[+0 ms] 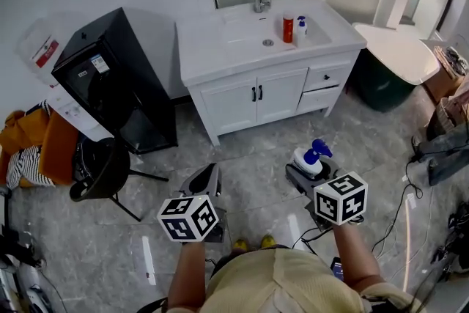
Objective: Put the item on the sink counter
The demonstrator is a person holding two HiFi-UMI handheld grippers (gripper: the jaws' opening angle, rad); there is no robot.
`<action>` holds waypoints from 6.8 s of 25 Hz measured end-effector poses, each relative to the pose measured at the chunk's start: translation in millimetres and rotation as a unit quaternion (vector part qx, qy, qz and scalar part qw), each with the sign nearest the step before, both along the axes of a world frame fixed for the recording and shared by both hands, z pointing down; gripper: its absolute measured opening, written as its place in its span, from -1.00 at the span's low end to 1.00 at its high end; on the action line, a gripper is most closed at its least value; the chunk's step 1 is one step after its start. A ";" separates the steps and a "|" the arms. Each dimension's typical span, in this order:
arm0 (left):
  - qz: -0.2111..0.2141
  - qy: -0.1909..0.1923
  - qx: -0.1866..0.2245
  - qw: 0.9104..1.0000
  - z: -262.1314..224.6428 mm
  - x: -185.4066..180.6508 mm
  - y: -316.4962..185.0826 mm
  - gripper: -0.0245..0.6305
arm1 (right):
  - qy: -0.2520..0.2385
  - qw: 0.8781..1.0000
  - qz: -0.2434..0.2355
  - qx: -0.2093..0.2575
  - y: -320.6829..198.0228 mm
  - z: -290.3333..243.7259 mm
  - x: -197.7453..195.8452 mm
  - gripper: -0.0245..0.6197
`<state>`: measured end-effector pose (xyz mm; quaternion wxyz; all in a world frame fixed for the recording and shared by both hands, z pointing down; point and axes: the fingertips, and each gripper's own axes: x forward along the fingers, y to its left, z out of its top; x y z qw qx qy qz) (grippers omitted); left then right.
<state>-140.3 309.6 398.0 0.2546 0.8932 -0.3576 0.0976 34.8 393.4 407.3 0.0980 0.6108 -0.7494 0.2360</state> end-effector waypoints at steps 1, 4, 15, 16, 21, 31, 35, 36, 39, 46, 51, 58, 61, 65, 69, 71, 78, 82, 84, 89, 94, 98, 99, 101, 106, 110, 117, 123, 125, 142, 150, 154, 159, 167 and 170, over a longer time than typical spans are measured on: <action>0.001 0.001 0.001 1.000 0.1 6.0 1.9 -0.78 | 0.001 1.000 -0.001 0.001 0.5 0.5 4.9 -0.25; 0.002 -0.006 0.002 1.000 3.5 17.5 7.4 -0.78 | 0.001 1.000 0.002 0.003 -1.2 2.0 18.2 -0.25; -0.007 -0.031 -0.008 0.999 16.4 20.0 -5.6 -0.78 | -0.024 1.000 -0.001 0.004 -12.4 3.4 24.1 -0.25; -0.006 -0.031 -0.008 0.999 16.5 21.9 -9.3 -0.78 | -0.022 1.000 -0.002 0.004 -14.7 2.5 24.1 -0.25; 0.005 -0.019 -0.004 1.000 14.0 28.8 -33.1 -0.78 | -0.009 1.000 0.000 0.004 -34.2 -0.5 23.7 -0.25; 0.016 -0.007 -0.006 1.000 9.1 23.0 -102.7 -0.78 | 0.004 1.000 0.013 -0.003 -99.7 -6.1 18.8 -0.25; 0.026 -0.009 -0.013 1.000 10.9 18.3 -129.5 -0.78 | -0.002 1.000 0.013 -0.005 -129.3 -8.5 9.2 -0.25; 0.030 -0.010 -0.015 0.999 11.7 17.6 -134.8 -0.78 | -0.005 1.000 0.012 -0.005 -136.3 -10.1 5.0 -0.25; 0.043 -0.015 -0.015 0.999 13.6 15.5 -150.9 -0.78 | -0.004 1.000 0.011 -0.004 -156.5 -13.3 -5.9 -0.25; 0.057 -0.019 -0.013 0.998 14.3 9.8 -187.6 -0.78 | 0.003 1.000 0.019 -0.011 -190.5 -13.6 -14.9 -0.25; 0.058 -0.016 -0.012 0.998 15.6 5.4 -207.1 -0.78 | 0.006 1.000 0.025 -0.005 -208.8 -16.7 -19.3 -0.25; 0.061 -0.009 -0.015 0.998 16.3 9.2 -224.5 -0.78 | 0.017 1.000 0.022 -0.003 -228.5 -22.6 -21.5 -0.25; 0.060 -0.008 -0.017 0.998 16.5 12.4 -232.2 -0.78 | 0.018 1.000 0.021 -0.003 -236.7 -22.7 -19.5 -0.25; 0.059 -0.012 -0.017 0.998 17.5 18.8 -243.5 -0.78 | 0.020 1.000 0.018 -0.005 -251.4 -19.6 -12.2 -0.25; 0.046 -0.014 -0.015 0.999 18.3 28.7 -263.7 -0.78 | 0.020 1.000 0.007 -0.003 -271.6 -16.1 -0.2 -0.25; 0.042 -0.016 -0.012 0.999 17.7 38.2 -274.7 -0.78 | 0.023 1.000 0.000 -0.002 -283.0 -15.7 8.4 -0.25; 0.033 -0.016 -0.007 0.999 14.9 80.5 -313.9 -0.78 | 0.024 1.000 -0.017 -0.001 -322.4 -16.9 45.7 -0.25; 0.031 -0.019 -0.010 0.999 14.6 104.1 -331.2 -0.78 | 0.023 0.999 -0.024 -0.004 -342.9 -16.7 68.3 -0.25; 0.029 -0.021 -0.011 0.999 14.3 113.2 -338.0 -0.78 | 0.021 0.999 -0.029 -0.004 -351.3 -16.3 77.0 -0.25; 0.020 -0.028 -0.007 0.999 13.8 136.4 -353.2 -0.78 | 0.015 0.999 -0.038 -0.001 -371.0 -12.9 101.0 -0.25; 0.010 -0.033 -0.006 0.999 17.1 154.0 -368.0 -0.78 | 0.011 0.998 -0.054 -0.003 -388.0 -6.7 115.4 -0.25; 0.002 -0.033 -0.008 0.999 17.6 165.6 -378.2 -0.78 | 0.011 0.998 -0.066 -0.003 -401.5 -5.1 124.3 -0.25; -0.001 -0.035 -0.009 0.999 18.5 167.4 -380.7 -0.78 | 0.011 0.998 -0.068 -0.003 -405.0 -4.5 126.3 -0.25; -0.009 -0.039 -0.012 0.999 21.0 168.6 -385.1 -0.78 | 0.010 0.997 -0.071 -0.003 -410.9 -2.9 128.9 -0.25; -0.023 -0.043 -0.019 0.999 21.9 166.5 -397.4 -0.78 | 0.008 0.997 -0.078 -0.006 -425.7 -1.0 131.5 -0.25; -0.023 -0.043 -0.016 0.999 22.0 162.5 -409.7 -0.79 | 0.007 0.996 -0.084 -0.006 -438.0 0.0 127.2 -0.25; -0.006 -0.038 -0.020 0.999 19.7 165.2 -446.6 -0.79 | 0.014 0.997 -0.078 -0.008 -474.9 -1.3 126.6 -0.25; 0.003 -0.042 -0.021 0.999 20.2 156.1 -485.0 -0.79 | 0.016 0.997 -0.071 -0.013 -511.3 1.5 119.5 -0.25; 0.003 -0.041 -0.025 0.999 22.7 154.7 -497.7 -0.79 | 0.016 0.997 -0.073 -0.018 -522.0 4.0 116.5 -0.25; 0.057 -0.046 -0.021 0.997 25.8 157.9 -578.6 -0.79 | 0.030 0.999 -0.036 -0.025 -605.3 3.9 113.5 -0.25; 0.061 -0.041 -0.028 0.997 32.3 147.9 -605.9 -0.79 | 0.047 0.998 -0.040 -0.024 -638.7 1.9 100.7 -0.25; 0.050 -0.041 -0.039 0.997 36.8 146.9 -611.8 -0.79 | 0.049 0.997 -0.058 -0.033 -654.5 6.0 94.8 -0.25; 0.020 -0.040 -0.036 0.998 33.5 145.8 -630.2 -0.79 | 0.043 0.995 -0.087 -0.022 -683.2 3.4 90.5 -0.25; -0.041 -0.048 -0.028 0.998 30.7 142.8 -651.9 -0.79 | 0.042 0.988 -0.144 -0.024 -728.6 11.5 87.0 -0.25; -0.063 -0.054 -0.027 0.996 30.4 139.4 -657.6 -0.79 | 0.044 0.984 -0.169 -0.028 -745.8 16.2 83.2 -0.25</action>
